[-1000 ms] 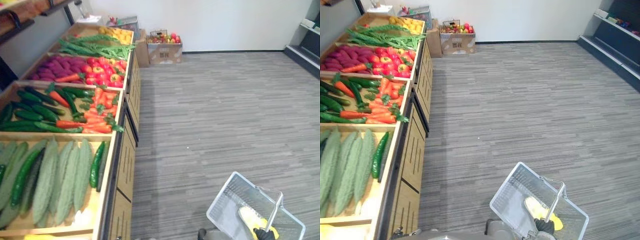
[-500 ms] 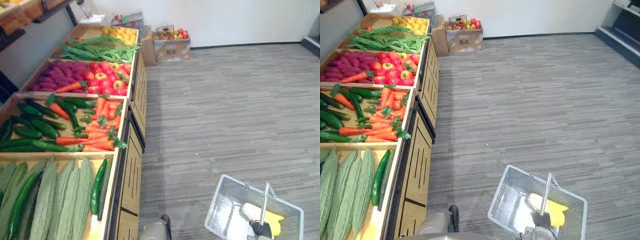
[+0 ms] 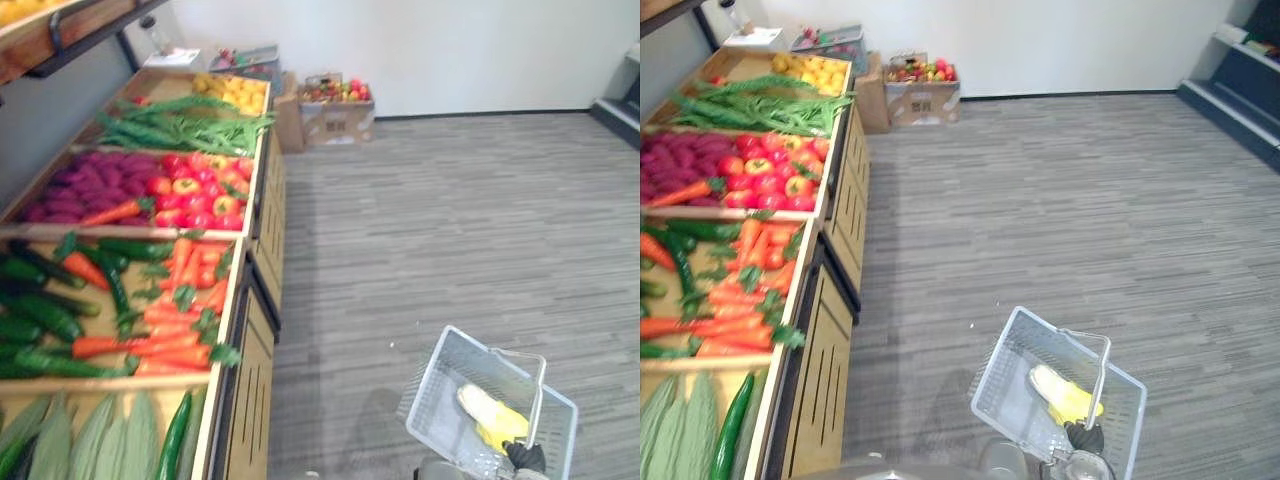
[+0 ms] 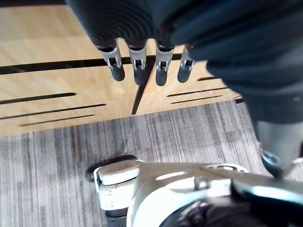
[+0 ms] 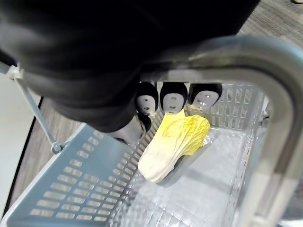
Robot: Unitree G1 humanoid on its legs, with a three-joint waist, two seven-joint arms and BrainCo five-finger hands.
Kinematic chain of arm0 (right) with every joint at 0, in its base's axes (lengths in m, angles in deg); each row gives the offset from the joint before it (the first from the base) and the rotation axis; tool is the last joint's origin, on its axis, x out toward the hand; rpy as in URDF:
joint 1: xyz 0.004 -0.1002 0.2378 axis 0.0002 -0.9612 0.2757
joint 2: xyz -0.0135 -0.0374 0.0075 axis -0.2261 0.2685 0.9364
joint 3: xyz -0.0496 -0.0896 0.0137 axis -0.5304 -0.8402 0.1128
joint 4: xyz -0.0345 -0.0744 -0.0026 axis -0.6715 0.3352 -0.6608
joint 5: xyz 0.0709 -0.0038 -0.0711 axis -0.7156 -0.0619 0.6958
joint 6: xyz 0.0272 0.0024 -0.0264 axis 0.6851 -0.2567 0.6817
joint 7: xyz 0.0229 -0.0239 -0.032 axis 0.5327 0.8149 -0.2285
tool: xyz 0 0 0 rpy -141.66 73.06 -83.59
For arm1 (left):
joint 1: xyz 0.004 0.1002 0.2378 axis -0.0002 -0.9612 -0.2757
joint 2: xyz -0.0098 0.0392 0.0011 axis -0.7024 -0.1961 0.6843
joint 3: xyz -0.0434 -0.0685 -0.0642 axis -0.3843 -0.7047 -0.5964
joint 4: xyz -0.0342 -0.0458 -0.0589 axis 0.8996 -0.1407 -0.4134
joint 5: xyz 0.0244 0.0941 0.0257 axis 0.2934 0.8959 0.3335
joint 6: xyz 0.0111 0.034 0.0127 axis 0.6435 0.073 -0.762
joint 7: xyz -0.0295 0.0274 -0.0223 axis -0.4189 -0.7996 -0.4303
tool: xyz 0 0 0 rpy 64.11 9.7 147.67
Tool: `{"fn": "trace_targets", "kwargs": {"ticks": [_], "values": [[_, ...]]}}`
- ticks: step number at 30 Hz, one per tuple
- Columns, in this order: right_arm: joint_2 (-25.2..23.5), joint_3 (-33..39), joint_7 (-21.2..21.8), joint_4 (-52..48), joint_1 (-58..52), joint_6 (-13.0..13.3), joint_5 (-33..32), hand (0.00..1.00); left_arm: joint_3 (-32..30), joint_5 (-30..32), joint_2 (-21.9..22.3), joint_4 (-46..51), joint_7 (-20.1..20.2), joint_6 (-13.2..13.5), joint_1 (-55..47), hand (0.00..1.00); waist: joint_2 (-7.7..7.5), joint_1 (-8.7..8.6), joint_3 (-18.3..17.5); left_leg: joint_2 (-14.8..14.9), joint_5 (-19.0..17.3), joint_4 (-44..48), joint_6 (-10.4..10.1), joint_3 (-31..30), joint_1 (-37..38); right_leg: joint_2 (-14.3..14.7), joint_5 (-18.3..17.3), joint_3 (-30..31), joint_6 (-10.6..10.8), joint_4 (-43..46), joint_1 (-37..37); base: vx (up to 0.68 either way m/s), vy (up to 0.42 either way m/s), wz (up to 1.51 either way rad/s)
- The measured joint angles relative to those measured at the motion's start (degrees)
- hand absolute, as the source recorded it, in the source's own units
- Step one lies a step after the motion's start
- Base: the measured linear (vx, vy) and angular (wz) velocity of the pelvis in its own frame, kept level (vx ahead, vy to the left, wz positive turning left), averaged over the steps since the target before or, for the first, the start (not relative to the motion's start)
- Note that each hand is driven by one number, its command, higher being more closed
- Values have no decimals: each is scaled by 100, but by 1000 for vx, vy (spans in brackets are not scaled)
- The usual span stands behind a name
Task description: Pick vegetable in the basket
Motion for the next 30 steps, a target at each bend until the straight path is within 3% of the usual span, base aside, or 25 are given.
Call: {"fn": "trace_targets", "kwargs": {"ticks": [2, 3, 4, 5, 6, 7, 8, 9, 11, 12, 13, 14, 15, 16, 17, 18, 20, 22, 23, 24, 27, 29, 30], "values": [[72, 14, -36, 6, 4, 94, 0, 100, -4, 0, -2, 56, -59, 35, 120, 0, 127, -54, 95, 271, 2, 26, -1, -106, 313, 62, -306, -633, -133, -810, -173, 275, -175, 14], [50, 9, -86, 2, -68, 135, -3, 100, -53, 1, 0, 71, -76, 93, 118, 0, 107, -133, 101, 379, -11, 71, -21, -228, 443, 84, -278, -864, -151, -2067, -32, 466, -356, 48], [-14, 8, -112, 1, -220, 184, 0, 100, -194, 9, -40, 130, -79, 183, 98, 0, -45, -148, 101, 353, -104, 136, -167, -336, 605, 99, 160, -851, -100, -3915, 298, 492, -394, 55], [-78, 2, -113, -2, -349, 207, 4, 100, -280, 10, -62, 170, -84, 214, 69, 0, -197, -157, 82, 269, -225, 196, -331, -413, 662, 69, 669, -795, -121, -4871, 497, 455, -352, 18], [29, 35, -96, 58, -303, 153, 6, 100, -445, 17, 209, 4, -71, 197, 231, 0, 113, -25, 131, 580, -565, 340, -552, -582, 691, 459, 681, -936, -278, -5026, 650, 304, -232, -19], [9, 62, -83, -16, -243, 149, 11, 100, -495, 13, 356, 31, -70, 222, 234, 0, 349, 13, 126, 775, -590, 388, -589, -723, 552, 739, 706, -815, -301, -5077, 652, 236, -179, -38], [1, 63, -65, -73, -247, 169, 37, 100, -551, 6, 428, 70, -77, 230, 238, 0, 475, 21, 149, 905, -648, 421, -664, -729, 553, 898, 653, -698, -282, -5006, 629, 197, -161, -23], [-31, 57, -59, -199, -226, 138, 143, 100, -712, 2, 523, 74, -85, 226, 287, 0, 521, 52, 143, 986, -791, 394, -777, -833, 579, 994, 222, -643, -290, -4723, 495, 150, -145, 17], [-69, 53, -42, -242, -231, 26, 167, 100, -786, 3, 529, 67, -88, 226, 407, 0, 537, 15, 168, 1021, -895, 373, -698, -1073, 624, 854, -223, -833, -302, -4143, 410, 134, -169, 53], [-59, 51, -25, -256, -275, -68, 162, 100, -942, 1, 587, 74, -105, 239, 430, 0, 488, 11, 156, 1080, -996, 205, -505, -1258, 731, 774, -493, -1012, -318, -3855, 416, 135, -193, 71], [-54, 49, 5, -258, -302, -114, 158, 100, -1135, 8, 654, 85, -116, 245, 424, 0, 555, 12, 97, 1140, -1068, 15, -321, -1381, 815, 748, -698, -1170, -313, -3672, 409, 180, -256, 63], [-56, 48, 13, -257, -274, -150, 158, 100, -1227, 1, 657, 91, -121, 252, 418, 0, 468, 27, 69, 1114, -1002, 45, -206, -1440, 826, 746, -787, -1220, -342, -3624, 426, 171, -227, 33], [-106, 33, 61, -228, -225, -234, 166, 100, -1394, -1, 657, 86, -149, 280, 403, 0, 325, 72, 98, 1018, -685, 617, 81, -1499, 593, 678, -863, -1209, -420, -3677, 530, 166, -238, 19], [-135, 1, 75, -215, -197, -256, 175, 100, -1413, 0, 657, 62, -186, 280, 359, 0, 314, 65, 85, 1040, -397, 1139, 118, -1508, 296, 677, -860, -1279, -418, -3877, 699, 162, -219, 30], [-154, -28, 96, -188, -173, -266, 177, 100, -1390, 0, 656, 55, -209, 281, 301, 0, 335, 54, 54, 1101, -62, 1538, 77, -1512, 45, 712, -854, -1389, -412, -4116, 908, 161, -205, 58], [-149, -82, 124, -70, -158, -264, 201, 100, -1291, 0, 651, 44, -213, 283, 274, 0, 343, 48, 43, 1221, 388, 1948, -150, -1480, -238, 785, -849, -1528, -404, -4456, 1158, 192, -179, 62], [-104, -84, 124, 181, -134, -301, 216, 100, -1102, -118, 649, 53, -237, 336, 281, 0, 404, 68, 37, 1433, 863, 2663, -300, -1236, -713, 842, -819, -1806, -374, -4984, 1598, 216, -132, 72], [-21, -100, 126, 313, -154, -340, 230, 100, -1007, -211, 634, 54, -246, 333, 277, 0, 409, 58, 46, 1444, 809, 2885, -359, -710, -967, 765, -720, -2114, -317, -5443, 2035, 231, -83, 87], [17, -99, 114, 412, -200, -346, 232, 100, -944, -210, 600, 60, -247, 317, 282, 0, 382, 53, 40, 1372, 800, 2540, -371, -44, -1035, 666, -578, -2470, -275, -5798, 2384, 201, -64, 86], [26, -100, 110, 425, -208, -350, 232, 100, -916, -211, 586, 63, -247, 314, 284, 0, 375, 55, 43, 1349, 797, 2420, -374, 100, -1034, 643, -561, -2538, -295, -5848, 2436, 199, -39, 103], [100, -32, 38, 447, -304, -434, 233, 100, -742, -186, 498, 72, -247, 170, 332, 0, 361, 31, 43, 937, 840, 820, -442, 1251, -1035, 393, -451, -3307, -295, -6119, 2865, 177, 21, 117], [119, 92, 0, 453, -311, -454, 246, 100, -643, -164, 458, 61, -249, 60, 349, 0, 359, 42, 45, 580, 1121, -93, -520, 1767, -1047, 295, -401, -3671, -212, -6197, 3072, 225, 103, 130], [157, 144, -18, 462, -323, -453, 327, 100, -610, -151, 441, 27, -249, -29, 331, 0, 358, 52, 46, 391, 1398, -550, -359, 2102, -1032, 270, -377, -3796, -171, -6228, 3205, 230, 187, 116]]}}
